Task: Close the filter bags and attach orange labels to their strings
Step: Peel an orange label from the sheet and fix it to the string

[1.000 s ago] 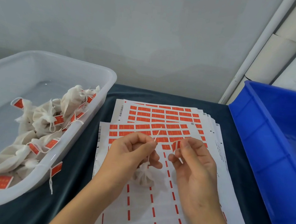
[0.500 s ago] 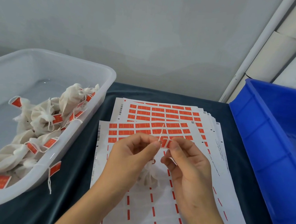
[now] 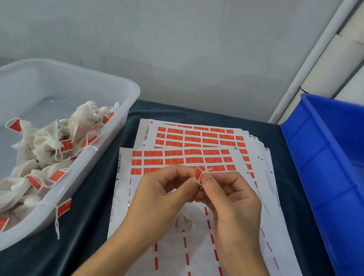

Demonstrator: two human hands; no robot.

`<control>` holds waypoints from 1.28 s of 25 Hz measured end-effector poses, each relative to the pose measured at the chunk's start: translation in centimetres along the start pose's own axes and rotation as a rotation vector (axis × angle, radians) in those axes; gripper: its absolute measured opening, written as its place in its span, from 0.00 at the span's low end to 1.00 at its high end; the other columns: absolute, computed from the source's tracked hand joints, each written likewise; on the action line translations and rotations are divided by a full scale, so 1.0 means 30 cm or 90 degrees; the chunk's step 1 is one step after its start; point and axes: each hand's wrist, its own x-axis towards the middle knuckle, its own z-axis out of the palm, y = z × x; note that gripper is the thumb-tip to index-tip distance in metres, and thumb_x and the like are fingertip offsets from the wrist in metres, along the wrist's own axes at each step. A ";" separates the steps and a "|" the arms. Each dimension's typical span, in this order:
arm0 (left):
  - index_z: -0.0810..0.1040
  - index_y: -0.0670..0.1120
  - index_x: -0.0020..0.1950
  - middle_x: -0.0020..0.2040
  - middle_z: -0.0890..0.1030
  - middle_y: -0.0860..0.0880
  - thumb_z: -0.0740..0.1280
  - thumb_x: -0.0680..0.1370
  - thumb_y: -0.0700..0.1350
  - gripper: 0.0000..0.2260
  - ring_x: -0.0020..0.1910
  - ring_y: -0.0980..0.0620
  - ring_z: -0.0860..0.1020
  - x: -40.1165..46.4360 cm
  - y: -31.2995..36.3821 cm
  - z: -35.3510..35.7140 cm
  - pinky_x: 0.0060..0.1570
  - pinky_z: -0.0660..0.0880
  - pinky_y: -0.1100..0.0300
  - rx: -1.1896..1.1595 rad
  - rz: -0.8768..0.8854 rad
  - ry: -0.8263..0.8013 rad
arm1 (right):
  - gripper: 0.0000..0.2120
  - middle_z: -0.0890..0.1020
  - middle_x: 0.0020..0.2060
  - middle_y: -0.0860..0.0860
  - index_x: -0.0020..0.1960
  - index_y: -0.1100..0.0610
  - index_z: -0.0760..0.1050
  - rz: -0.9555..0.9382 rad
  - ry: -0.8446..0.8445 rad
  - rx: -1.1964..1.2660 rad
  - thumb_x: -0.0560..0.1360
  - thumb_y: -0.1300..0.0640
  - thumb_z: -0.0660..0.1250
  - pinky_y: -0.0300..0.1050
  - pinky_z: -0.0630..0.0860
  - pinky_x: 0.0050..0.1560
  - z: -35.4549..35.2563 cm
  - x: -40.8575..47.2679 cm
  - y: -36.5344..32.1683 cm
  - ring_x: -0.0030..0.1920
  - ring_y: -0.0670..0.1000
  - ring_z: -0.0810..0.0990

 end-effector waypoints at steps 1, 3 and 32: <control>0.87 0.54 0.51 0.48 0.88 0.55 0.70 0.75 0.53 0.09 0.49 0.53 0.87 0.000 -0.002 0.000 0.48 0.82 0.66 -0.002 0.001 -0.004 | 0.10 0.88 0.45 0.52 0.47 0.51 0.85 -0.003 0.002 0.002 0.69 0.48 0.76 0.46 0.85 0.41 0.001 -0.001 -0.001 0.44 0.57 0.89; 0.87 0.53 0.51 0.48 0.88 0.54 0.71 0.78 0.50 0.06 0.49 0.52 0.87 0.000 -0.001 0.000 0.47 0.81 0.66 -0.010 0.002 -0.007 | 0.10 0.88 0.44 0.53 0.47 0.53 0.85 -0.010 0.005 0.009 0.69 0.49 0.76 0.46 0.85 0.41 0.001 -0.003 -0.003 0.44 0.58 0.88; 0.87 0.61 0.44 0.40 0.87 0.57 0.73 0.78 0.51 0.05 0.44 0.57 0.86 0.004 -0.006 -0.006 0.43 0.77 0.74 0.067 -0.011 0.028 | 0.04 0.85 0.48 0.41 0.51 0.45 0.81 -0.113 -0.041 -0.213 0.80 0.47 0.69 0.38 0.83 0.49 -0.021 -0.004 -0.004 0.53 0.48 0.85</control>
